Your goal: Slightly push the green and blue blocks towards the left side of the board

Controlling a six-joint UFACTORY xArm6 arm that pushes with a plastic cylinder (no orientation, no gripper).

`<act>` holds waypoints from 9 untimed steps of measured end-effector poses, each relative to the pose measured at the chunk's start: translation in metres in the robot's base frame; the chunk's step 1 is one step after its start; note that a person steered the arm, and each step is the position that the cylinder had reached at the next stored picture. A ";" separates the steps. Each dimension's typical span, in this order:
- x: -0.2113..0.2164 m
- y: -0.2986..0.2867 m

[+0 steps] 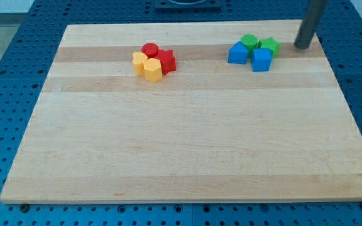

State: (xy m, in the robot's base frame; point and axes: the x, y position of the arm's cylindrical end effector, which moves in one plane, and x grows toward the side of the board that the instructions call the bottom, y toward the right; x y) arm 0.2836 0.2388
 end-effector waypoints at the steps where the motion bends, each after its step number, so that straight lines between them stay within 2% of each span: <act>1: 0.000 -0.021; 9: 0.007 -0.032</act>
State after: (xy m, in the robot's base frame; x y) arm 0.2907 0.2068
